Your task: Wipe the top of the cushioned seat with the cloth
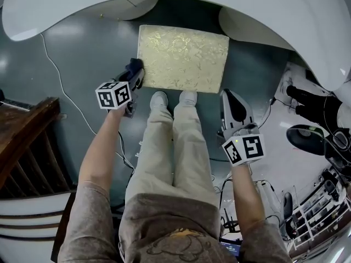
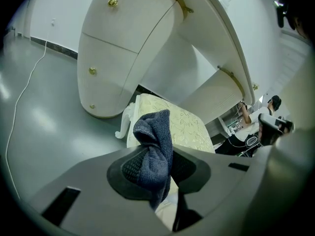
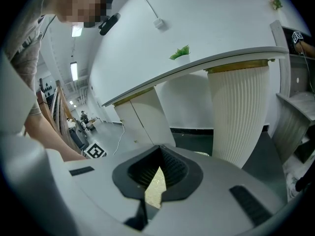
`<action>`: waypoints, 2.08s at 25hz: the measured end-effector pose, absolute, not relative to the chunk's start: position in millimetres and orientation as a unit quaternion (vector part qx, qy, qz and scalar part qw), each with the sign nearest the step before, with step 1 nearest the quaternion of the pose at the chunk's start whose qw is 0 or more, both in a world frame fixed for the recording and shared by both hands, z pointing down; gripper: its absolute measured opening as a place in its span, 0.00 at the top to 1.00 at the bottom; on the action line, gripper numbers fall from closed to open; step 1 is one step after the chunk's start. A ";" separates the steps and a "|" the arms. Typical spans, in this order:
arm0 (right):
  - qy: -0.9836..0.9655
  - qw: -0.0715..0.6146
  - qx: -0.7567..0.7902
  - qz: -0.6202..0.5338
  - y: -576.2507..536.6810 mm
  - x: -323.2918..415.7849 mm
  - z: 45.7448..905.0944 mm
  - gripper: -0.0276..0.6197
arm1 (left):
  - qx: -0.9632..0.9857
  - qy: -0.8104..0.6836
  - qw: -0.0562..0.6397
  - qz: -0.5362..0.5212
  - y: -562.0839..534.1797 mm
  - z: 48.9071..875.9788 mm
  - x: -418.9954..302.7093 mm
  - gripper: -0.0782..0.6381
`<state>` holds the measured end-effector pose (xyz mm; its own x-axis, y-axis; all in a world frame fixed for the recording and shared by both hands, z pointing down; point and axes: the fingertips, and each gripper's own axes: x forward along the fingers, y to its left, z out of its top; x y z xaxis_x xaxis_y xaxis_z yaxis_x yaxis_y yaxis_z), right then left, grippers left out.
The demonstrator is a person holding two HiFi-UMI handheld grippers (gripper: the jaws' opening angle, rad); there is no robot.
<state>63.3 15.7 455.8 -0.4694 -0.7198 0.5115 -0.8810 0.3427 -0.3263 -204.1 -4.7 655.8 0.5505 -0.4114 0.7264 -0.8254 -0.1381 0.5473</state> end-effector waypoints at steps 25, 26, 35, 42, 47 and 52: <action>-0.799 0.131 0.508 0.296 14.4 79.3 460.5 0.95 | 0.770 -0.342 0.502 0.195 5.6 643.3 -112.3 0.75; -0.798 0.130 0.509 0.296 15.0 81.0 460.7 0.95 | 0.772 -0.337 0.502 0.196 6.6 643.7 -106.8 0.75; -0.790 0.130 0.521 0.297 21.2 104.3 458.9 0.95 | 0.777 -0.326 0.504 0.189 6.7 642.6 -74.9 0.75; -0.783 0.130 0.532 0.295 27.6 123.1 458.7 0.95 | 0.792 -0.289 0.503 0.192 16.2 641.8 -22.7 0.75; -0.779 0.126 0.538 0.297 34.1 133.1 459.4 0.95 | 0.797 -0.269 0.505 0.192 20.3 642.0 14.4 0.75; -0.774 0.122 0.545 0.299 43.1 145.1 460.6 0.95 | 0.799 -0.264 0.507 0.186 21.2 640.8 39.1 0.75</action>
